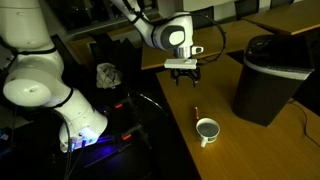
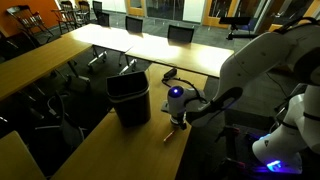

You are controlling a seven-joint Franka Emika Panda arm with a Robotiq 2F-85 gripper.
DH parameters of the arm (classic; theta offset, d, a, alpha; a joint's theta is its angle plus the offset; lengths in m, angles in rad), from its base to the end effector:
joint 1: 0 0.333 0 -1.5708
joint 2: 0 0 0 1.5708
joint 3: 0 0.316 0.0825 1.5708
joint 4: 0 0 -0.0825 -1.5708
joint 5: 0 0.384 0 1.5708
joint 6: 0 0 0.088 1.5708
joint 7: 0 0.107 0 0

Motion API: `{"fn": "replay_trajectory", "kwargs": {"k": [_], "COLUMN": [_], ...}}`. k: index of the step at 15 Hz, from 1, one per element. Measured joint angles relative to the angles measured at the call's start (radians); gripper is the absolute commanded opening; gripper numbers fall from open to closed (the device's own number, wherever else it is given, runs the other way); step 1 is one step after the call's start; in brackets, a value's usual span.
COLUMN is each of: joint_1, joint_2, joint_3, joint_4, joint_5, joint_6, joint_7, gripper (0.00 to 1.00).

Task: Pick the marker on the table and put it in the bowl

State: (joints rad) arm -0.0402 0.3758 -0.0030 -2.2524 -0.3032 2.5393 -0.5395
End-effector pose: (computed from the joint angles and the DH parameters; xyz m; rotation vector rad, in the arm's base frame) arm 0.5305 -0.0194 0.1880 2.7947 1.1074 -0.1970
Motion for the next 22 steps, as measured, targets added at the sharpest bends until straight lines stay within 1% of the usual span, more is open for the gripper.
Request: {"fn": "replay_trajectory", "kwargs": {"k": [2,3,7,10,13,17,20,21,22], "joint_1": [-0.020,-0.043,-0.142,-0.172,-0.171,-0.147,-0.117,-0.105,-0.093], "joint_2": [0.085,0.133,0.320,0.436,0.523,0.605,0.660,0.680,0.699], "joint_3": [0.007,0.023,0.093,0.101,0.101,0.096,0.075,0.064,0.053], "joint_4": [0.036,0.061,0.195,0.301,0.385,0.443,0.489,0.507,0.524], "joint_5": [0.007,0.018,0.034,0.033,0.025,0.002,-0.006,-0.008,-0.010], "joint_6": [0.080,0.097,0.102,0.102,0.102,0.102,0.103,0.103,0.103], "joint_7": [-0.050,-0.084,-0.217,-0.286,-0.300,-0.299,-0.289,-0.277,-0.269], "gripper": [1.00,1.00,1.00,1.00,1.00,1.00,0.94,0.87,0.76]}}
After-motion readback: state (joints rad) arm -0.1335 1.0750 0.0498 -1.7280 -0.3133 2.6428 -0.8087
